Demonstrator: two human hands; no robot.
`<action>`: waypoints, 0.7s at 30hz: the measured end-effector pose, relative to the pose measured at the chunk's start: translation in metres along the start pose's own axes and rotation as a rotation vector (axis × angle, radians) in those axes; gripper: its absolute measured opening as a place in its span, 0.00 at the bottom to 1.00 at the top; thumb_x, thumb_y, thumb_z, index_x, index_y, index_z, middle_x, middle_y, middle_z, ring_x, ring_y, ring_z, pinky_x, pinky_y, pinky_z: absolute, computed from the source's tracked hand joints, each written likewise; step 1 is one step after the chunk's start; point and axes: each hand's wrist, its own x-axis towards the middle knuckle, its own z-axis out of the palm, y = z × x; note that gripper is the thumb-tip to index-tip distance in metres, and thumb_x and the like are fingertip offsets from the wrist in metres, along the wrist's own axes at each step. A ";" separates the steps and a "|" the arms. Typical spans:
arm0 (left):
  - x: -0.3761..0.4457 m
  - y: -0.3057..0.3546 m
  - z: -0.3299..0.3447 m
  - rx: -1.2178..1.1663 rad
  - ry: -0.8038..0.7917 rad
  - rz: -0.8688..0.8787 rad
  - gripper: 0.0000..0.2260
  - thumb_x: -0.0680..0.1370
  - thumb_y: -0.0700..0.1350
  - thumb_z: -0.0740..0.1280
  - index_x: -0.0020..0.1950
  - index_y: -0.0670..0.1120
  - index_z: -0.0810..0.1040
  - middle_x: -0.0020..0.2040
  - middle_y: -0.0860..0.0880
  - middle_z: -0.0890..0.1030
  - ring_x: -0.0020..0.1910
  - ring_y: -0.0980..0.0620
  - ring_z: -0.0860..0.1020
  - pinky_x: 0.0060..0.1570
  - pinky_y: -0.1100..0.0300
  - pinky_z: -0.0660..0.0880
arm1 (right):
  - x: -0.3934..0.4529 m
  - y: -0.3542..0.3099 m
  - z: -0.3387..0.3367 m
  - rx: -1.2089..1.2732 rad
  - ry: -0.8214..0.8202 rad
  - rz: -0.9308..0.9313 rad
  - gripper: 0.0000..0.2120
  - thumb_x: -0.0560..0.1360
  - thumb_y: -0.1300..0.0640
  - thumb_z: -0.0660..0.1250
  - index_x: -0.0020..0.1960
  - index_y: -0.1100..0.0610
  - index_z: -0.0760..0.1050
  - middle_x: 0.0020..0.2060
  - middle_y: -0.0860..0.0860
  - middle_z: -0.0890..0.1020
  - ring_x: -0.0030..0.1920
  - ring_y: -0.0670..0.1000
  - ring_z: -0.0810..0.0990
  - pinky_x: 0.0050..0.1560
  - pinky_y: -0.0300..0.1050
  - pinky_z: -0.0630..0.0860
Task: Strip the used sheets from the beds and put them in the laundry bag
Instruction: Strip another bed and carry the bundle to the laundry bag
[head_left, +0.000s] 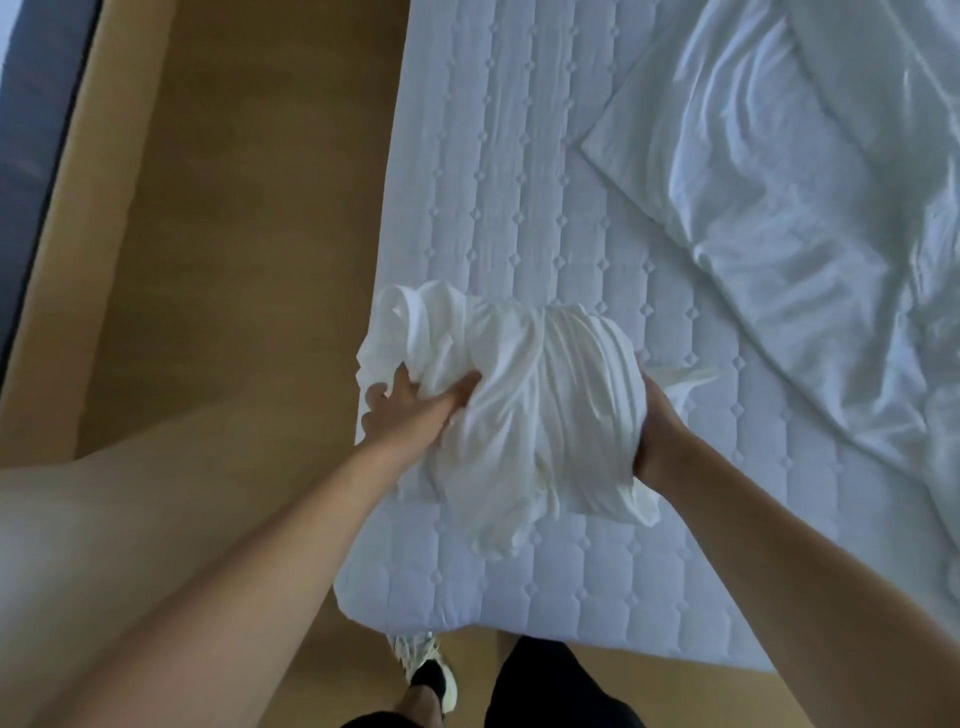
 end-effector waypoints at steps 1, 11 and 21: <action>0.005 0.002 0.003 -0.040 0.012 -0.044 0.61 0.51 0.84 0.67 0.79 0.61 0.60 0.76 0.46 0.65 0.73 0.40 0.68 0.73 0.40 0.67 | -0.003 0.000 -0.001 -0.066 0.060 -0.036 0.32 0.77 0.28 0.61 0.69 0.49 0.76 0.57 0.53 0.84 0.54 0.59 0.85 0.58 0.57 0.80; 0.054 -0.001 0.020 -0.182 0.010 -0.233 0.63 0.48 0.84 0.65 0.81 0.66 0.53 0.81 0.45 0.57 0.76 0.34 0.63 0.72 0.33 0.64 | 0.034 0.022 0.013 -0.586 0.293 -0.102 0.64 0.54 0.13 0.62 0.82 0.37 0.43 0.82 0.58 0.52 0.80 0.65 0.56 0.76 0.71 0.57; 0.036 -0.002 0.027 -0.594 -0.312 -0.045 0.36 0.69 0.66 0.77 0.73 0.54 0.75 0.61 0.50 0.85 0.58 0.50 0.84 0.56 0.51 0.81 | 0.028 0.026 0.004 -0.083 -0.123 -0.075 0.32 0.70 0.34 0.73 0.68 0.47 0.75 0.56 0.51 0.87 0.54 0.56 0.87 0.54 0.56 0.83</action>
